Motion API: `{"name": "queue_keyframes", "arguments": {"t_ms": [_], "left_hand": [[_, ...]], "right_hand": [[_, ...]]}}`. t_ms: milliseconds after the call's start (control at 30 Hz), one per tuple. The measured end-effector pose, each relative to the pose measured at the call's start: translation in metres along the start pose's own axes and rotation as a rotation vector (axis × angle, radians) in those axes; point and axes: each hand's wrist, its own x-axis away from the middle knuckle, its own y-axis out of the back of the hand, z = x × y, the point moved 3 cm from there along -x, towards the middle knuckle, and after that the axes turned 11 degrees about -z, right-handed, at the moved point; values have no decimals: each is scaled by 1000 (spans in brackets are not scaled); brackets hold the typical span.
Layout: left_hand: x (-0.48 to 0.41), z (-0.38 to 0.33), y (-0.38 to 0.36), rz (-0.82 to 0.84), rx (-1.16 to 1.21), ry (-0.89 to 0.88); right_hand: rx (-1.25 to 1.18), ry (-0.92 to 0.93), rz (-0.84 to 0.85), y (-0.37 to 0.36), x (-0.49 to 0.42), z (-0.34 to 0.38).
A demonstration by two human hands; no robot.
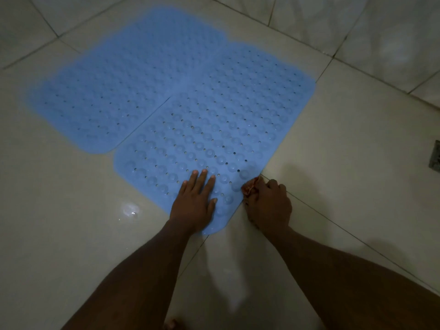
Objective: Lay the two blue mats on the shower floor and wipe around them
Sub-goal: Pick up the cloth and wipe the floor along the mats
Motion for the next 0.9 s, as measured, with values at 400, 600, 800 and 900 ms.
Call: {"name": "queue_keyframes", "arguments": {"t_ms": [400, 600, 800, 900], "left_hand": [[15, -18, 2, -30, 39, 79], [17, -20, 4, 11, 55, 107], [23, -46, 16, -126, 138, 45], [25, -78, 10, -154, 203, -125]], "right_hand": [[-145, -4, 119, 9, 14, 3], [-195, 50, 192, 15, 15, 7], [-241, -42, 53, 31, -36, 3], [-297, -24, 11, 32, -65, 11]]}}
